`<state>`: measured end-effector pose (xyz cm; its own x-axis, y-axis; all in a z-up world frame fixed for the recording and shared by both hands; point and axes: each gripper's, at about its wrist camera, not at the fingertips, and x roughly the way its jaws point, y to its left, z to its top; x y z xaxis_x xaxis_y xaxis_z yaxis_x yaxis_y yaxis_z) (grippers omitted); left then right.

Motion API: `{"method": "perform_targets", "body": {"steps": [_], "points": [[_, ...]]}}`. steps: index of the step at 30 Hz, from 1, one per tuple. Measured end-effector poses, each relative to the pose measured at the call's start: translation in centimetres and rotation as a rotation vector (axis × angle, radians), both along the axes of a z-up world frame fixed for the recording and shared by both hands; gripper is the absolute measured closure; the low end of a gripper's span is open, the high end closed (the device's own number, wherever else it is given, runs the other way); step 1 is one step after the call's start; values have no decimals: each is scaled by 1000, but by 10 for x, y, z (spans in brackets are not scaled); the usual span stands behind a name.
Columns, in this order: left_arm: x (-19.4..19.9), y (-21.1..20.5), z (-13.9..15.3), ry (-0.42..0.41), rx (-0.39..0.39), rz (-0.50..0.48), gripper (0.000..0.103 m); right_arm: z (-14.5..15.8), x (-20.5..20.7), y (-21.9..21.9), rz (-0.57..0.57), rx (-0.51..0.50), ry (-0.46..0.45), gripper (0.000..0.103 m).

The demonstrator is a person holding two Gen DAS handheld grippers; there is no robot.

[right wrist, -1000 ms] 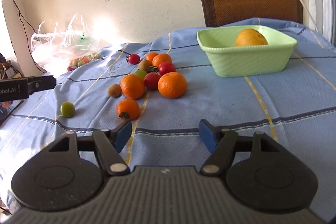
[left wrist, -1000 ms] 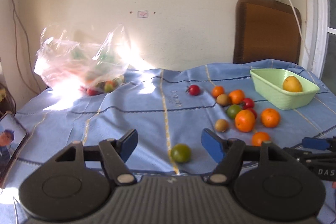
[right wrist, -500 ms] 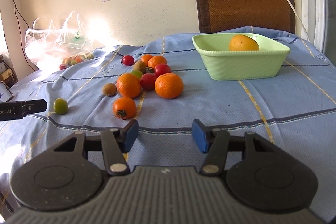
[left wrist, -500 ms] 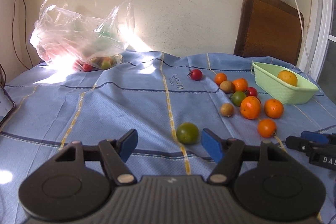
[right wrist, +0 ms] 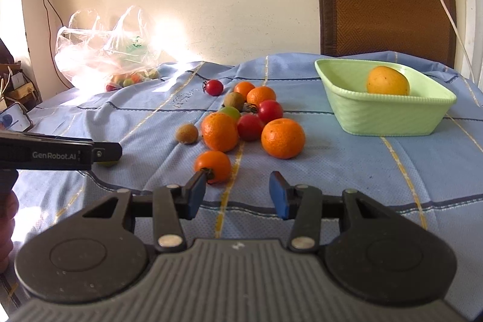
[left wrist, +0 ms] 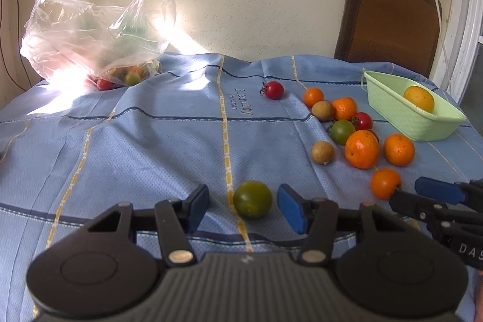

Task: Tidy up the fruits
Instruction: 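Grasp the green lime with the left tool while the right tool grasps an orange tomato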

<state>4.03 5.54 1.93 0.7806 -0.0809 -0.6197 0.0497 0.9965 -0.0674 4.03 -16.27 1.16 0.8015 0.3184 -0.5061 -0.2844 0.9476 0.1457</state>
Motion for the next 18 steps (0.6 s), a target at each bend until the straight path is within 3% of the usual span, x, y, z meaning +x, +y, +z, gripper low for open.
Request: {"method": "perform_targets", "body": {"steps": [9, 18], "points": [[1, -10, -6, -6, 70, 3, 55, -3, 12, 13, 25, -30, 26, 54], [-14, -9, -3, -73, 26, -60, 59, -3, 13, 14, 33, -47, 23, 54]]}}
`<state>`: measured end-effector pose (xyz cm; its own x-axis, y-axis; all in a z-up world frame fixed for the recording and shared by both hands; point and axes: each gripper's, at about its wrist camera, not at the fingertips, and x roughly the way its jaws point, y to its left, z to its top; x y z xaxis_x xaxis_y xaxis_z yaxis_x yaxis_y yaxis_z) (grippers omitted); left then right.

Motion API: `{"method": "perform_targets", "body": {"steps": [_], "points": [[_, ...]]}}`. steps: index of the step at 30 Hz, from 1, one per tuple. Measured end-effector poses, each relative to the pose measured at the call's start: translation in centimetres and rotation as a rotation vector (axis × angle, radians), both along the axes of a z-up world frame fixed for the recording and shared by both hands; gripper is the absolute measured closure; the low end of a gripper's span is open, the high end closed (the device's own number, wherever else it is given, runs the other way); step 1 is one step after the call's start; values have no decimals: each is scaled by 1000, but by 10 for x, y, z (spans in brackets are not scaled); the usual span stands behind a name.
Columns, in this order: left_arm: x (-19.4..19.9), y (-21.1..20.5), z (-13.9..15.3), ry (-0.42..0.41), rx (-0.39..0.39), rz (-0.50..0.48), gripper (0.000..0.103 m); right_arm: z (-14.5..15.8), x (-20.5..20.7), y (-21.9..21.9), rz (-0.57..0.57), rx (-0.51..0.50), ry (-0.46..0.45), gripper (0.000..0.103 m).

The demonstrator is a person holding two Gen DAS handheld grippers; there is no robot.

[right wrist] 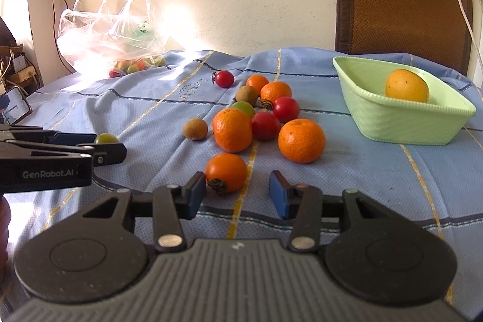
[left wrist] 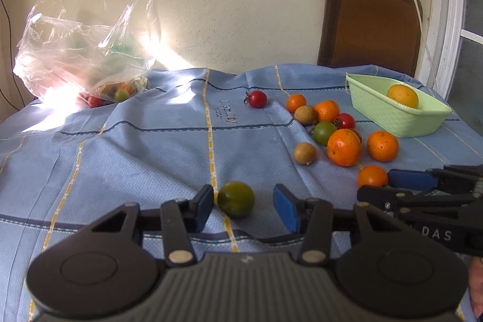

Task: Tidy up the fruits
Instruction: 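Grasp the green lime with the left tool while the right tool grasps an orange tomato, then lower the lime with the left tool into the bowl while the right tool drops the tomato in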

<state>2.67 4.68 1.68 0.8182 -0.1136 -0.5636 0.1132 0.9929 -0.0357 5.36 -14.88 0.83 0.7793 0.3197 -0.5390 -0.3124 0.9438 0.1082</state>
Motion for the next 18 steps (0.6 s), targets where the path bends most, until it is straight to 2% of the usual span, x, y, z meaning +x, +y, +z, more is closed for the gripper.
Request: {"method": "perform_targets", "body": {"steps": [3, 5, 6, 9, 10, 13, 18], "points": [[5, -3, -3, 26, 14, 4, 59, 0, 0, 0, 1, 0, -1, 54], [7, -3, -4, 35, 19, 10, 66, 0, 0, 1, 4, 2, -3, 54], [8, -3, -5, 39, 23, 17, 76, 0, -1, 0, 5, 6, -3, 54], [9, -1, -4, 43, 13, 20, 76, 0, -1, 0, 16, 7, -3, 65], [9, -2, -3, 47, 5, 14, 76, 0, -1, 1, 23, 4, -5, 72], [11, -11, 6, 59, -52, -46, 76, 1, -2, -3, 32, 20, -6, 73], [28, -52, 33, 9, -89, -176, 76, 12, -5, -34, -22, 82, -54, 73]]}}
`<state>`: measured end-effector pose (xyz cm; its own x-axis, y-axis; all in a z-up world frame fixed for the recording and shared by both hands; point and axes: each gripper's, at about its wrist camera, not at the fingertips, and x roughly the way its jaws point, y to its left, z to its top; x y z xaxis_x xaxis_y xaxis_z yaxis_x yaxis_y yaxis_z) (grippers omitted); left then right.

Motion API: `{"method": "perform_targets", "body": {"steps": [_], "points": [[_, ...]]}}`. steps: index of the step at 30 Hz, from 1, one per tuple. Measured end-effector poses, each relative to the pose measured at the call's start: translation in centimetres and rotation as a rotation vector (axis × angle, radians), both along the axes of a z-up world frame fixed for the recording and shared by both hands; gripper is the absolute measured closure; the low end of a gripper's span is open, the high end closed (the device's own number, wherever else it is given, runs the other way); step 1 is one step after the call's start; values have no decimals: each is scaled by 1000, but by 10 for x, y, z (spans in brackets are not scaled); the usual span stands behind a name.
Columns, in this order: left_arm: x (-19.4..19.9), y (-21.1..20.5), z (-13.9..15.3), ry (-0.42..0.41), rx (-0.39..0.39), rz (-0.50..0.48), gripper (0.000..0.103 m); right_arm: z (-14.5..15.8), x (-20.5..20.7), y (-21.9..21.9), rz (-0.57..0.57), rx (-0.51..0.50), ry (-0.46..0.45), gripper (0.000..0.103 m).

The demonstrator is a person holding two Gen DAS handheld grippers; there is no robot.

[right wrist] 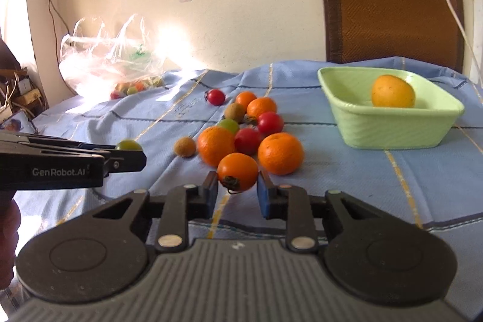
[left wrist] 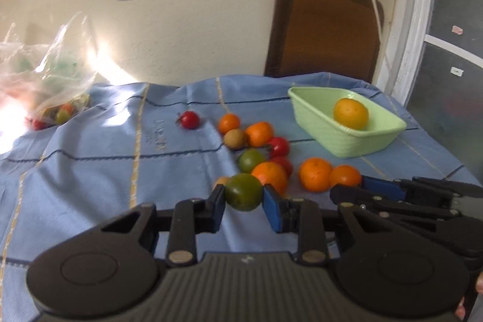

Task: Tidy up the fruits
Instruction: 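Lower the lime with the left tool into the bowl while the right tool drops the tomato in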

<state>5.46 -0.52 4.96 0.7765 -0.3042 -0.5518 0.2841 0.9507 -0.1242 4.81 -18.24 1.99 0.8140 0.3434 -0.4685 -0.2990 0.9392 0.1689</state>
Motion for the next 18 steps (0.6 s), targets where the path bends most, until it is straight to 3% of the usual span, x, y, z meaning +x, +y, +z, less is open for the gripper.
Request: {"method": "perform_targets", "body": {"steps": [6, 9, 13, 18], "points": [[56, -77, 21, 3, -70, -143, 75, 19, 12, -61, -158, -21, -109, 73], [87, -109, 22, 36, -88, -189, 75, 21, 33, -90, -219, -36, -116, 73], [114, -140, 16, 66, -48, -192, 75, 17, 61, -111, -256, -61, -93, 72], [128, -152, 6, 113, -35, -171, 74, 14, 73, -119, -256, -79, -74, 72]]}}
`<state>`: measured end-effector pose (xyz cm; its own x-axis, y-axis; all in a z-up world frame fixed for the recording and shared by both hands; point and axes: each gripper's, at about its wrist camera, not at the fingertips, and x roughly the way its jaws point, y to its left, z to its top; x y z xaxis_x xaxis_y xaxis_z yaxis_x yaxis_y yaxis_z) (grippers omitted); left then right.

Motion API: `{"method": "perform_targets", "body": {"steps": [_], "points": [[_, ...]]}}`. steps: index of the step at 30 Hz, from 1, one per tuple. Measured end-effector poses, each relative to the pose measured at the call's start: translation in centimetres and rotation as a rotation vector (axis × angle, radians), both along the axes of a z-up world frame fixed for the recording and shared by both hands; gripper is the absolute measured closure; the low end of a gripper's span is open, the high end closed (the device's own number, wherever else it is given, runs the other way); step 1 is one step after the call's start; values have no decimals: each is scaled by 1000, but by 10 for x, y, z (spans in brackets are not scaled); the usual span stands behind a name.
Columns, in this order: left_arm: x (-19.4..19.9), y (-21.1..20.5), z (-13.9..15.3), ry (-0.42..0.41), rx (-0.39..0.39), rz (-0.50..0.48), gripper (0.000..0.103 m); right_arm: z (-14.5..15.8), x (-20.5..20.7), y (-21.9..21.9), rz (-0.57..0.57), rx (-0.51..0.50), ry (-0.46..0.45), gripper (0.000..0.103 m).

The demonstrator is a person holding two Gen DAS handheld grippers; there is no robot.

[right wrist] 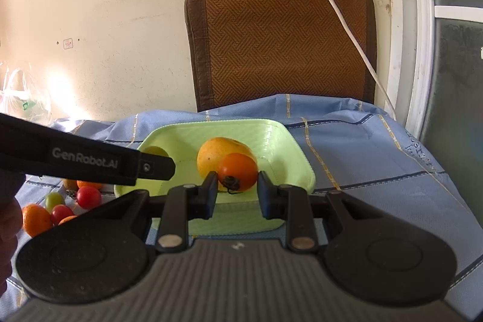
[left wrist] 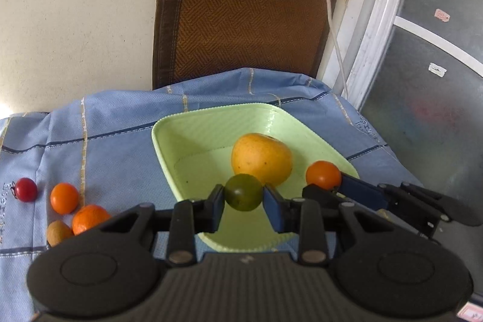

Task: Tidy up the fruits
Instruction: 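Lower the lime with the left tool into the bowl while the right tool drops the tomato in, then grasp a brown kiwi with the left tool while the right tool grasps a mandarin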

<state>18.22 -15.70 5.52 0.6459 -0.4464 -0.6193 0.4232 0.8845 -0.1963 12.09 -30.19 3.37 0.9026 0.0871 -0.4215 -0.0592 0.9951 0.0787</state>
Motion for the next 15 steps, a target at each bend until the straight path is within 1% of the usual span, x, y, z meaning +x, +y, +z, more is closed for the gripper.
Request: {"method": "perform_targets", "body": {"steps": [2, 4, 6, 8, 9, 10, 12, 15], "points": [[2, 0, -3, 8, 4, 16, 73, -1, 1, 3, 5, -22, 2, 71], [4, 1, -4, 13, 4, 23, 70, -2, 3, 6, 7, -43, 2, 70], [3, 2, -2, 7, 9, 27, 64, -2, 3, 9, 9, -57, 0, 70], [-3, 6, 4, 0, -3, 21, 60, -1, 3, 10, 12, -57, 4, 68], [-7, 9, 7, -12, -7, 22, 56, 0, 3, 10, 12, -56, 6, 68], [-12, 13, 12, -29, -11, 24, 55, 1, 1, 11, 12, -55, 5, 67], [-25, 26, 20, -58, -27, 24, 54, 3, -2, 12, 15, -57, 0, 67], [-49, 67, 35, -105, -84, 53, 53, 10, -13, 16, 11, -55, -25, 68]]}}
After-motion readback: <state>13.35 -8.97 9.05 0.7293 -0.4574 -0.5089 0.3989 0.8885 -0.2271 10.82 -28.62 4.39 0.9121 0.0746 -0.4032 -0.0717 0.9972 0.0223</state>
